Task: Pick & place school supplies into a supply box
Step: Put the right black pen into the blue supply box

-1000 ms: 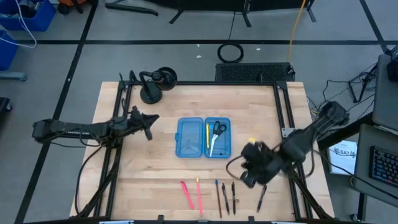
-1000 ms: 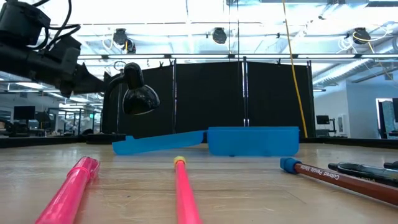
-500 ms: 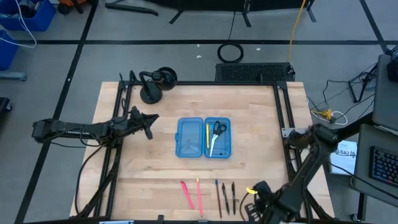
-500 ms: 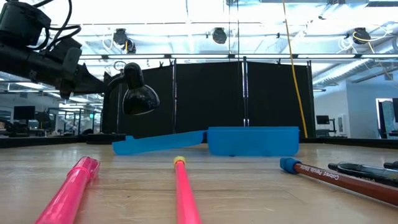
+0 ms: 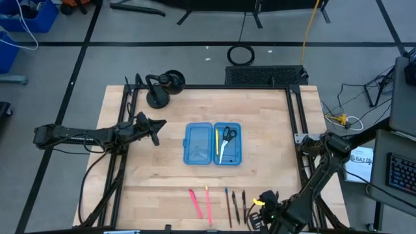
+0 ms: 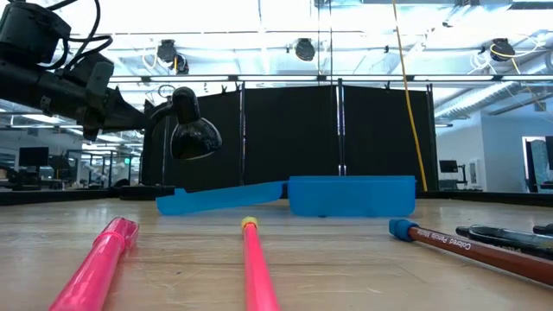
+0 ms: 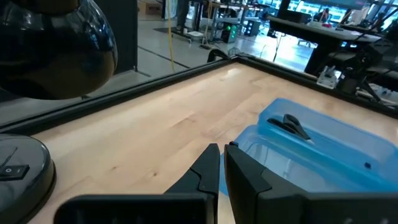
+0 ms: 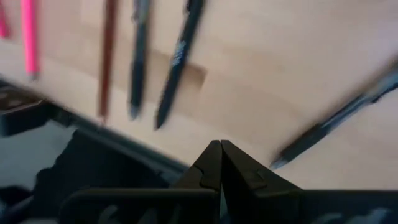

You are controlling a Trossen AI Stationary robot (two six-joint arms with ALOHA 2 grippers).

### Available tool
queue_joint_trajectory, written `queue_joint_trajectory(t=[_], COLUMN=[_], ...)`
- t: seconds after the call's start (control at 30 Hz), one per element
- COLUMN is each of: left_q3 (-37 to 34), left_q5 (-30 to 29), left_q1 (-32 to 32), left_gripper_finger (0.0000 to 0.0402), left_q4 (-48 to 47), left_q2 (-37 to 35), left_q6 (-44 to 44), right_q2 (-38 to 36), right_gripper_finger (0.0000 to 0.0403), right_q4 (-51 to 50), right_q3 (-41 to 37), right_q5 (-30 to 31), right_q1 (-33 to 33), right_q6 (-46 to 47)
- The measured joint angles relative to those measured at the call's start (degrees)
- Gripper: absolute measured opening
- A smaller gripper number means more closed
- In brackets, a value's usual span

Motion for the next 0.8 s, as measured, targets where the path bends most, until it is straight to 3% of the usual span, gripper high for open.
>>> queue_joint_trajectory(t=[0.17,0.23,0.5,0.7,0.8], left_q3=[0.0,0.0,0.0,0.0,0.0], left_q5=[0.0,0.0,0.0,0.0,0.0], left_q1=[0.0,0.0,0.0,0.0,0.0], left_gripper_finger=[0.0026,0.0026,0.0026,0.0026,0.0026], left_q4=[-0.6,-0.7,-0.8,-0.8,-1.1], left_q2=[0.0,0.0,0.0,0.0,0.0], left_q6=[0.0,0.1,-0.2,2.2,2.7], right_q2=[2.0,2.7,0.6,0.3,0.3], right_gripper_finger=[0.0,0.0,0.0,0.0,0.0], right_q4=[-2.6,-4.7,-9.7,-9.9,-9.9], right_q3=[0.0,0.0,0.0,0.0,0.0], right_q5=[-1.1,-2.8,-5.8,-7.4,-6.7], right_q1=[-0.1,-0.4,-0.4,-0.8,-1.4], right_q6=[1.0,-2.8,-44.5,-84.4,-95.4])
